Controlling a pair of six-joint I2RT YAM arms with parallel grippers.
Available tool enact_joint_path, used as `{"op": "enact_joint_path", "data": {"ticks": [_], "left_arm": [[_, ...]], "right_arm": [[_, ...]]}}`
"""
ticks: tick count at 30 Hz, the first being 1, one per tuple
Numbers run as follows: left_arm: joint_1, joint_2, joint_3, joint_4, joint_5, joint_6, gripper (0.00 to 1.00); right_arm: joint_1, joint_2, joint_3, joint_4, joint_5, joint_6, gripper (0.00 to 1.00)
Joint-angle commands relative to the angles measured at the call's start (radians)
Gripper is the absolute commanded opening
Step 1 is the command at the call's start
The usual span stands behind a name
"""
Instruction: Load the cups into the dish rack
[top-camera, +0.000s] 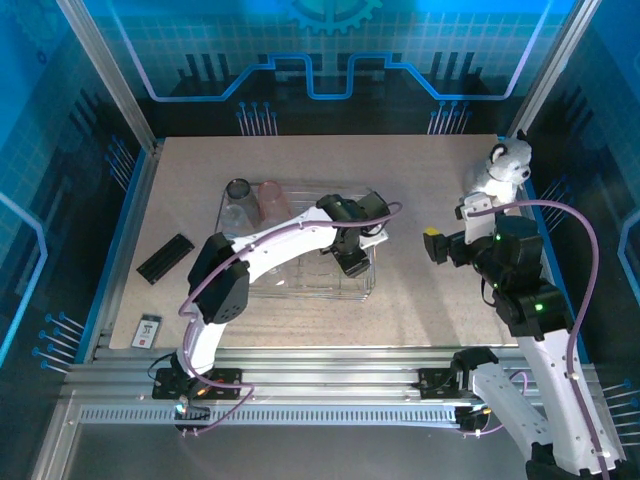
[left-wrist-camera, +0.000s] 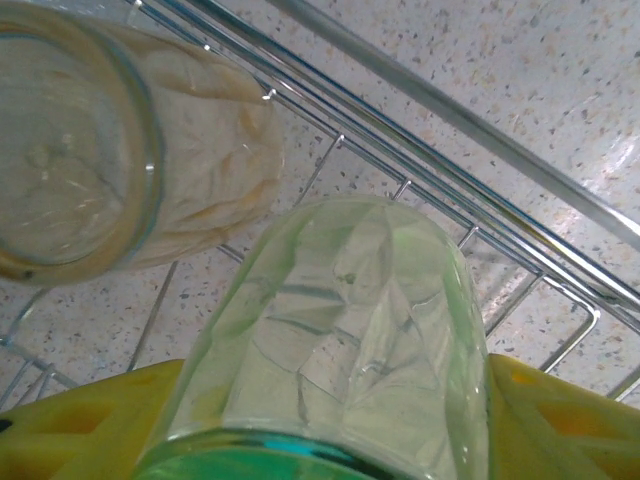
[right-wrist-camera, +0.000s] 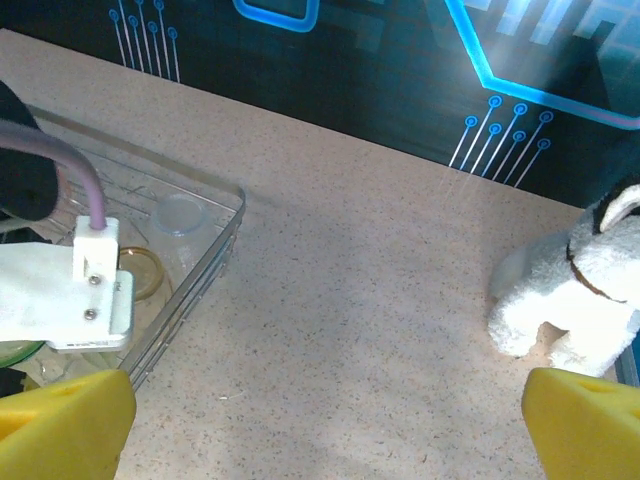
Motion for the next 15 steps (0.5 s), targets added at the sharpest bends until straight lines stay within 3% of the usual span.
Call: {"op": "enact_joint_path", "data": {"ticks": [1, 15], "left_arm": [[0.005, 0.022, 0.020, 0.000, -0.011, 0.032, 0.62], [0.046, 0.032, -0.021, 0.093, 0.078, 0.031, 0.69]], "right_arm": [[0.023, -0.005, -0.016, 0.017, 0.038, -0.044, 1.00], [0.037, -0.008, -0.043, 0.033, 0.038, -0.090, 1.00]]}}
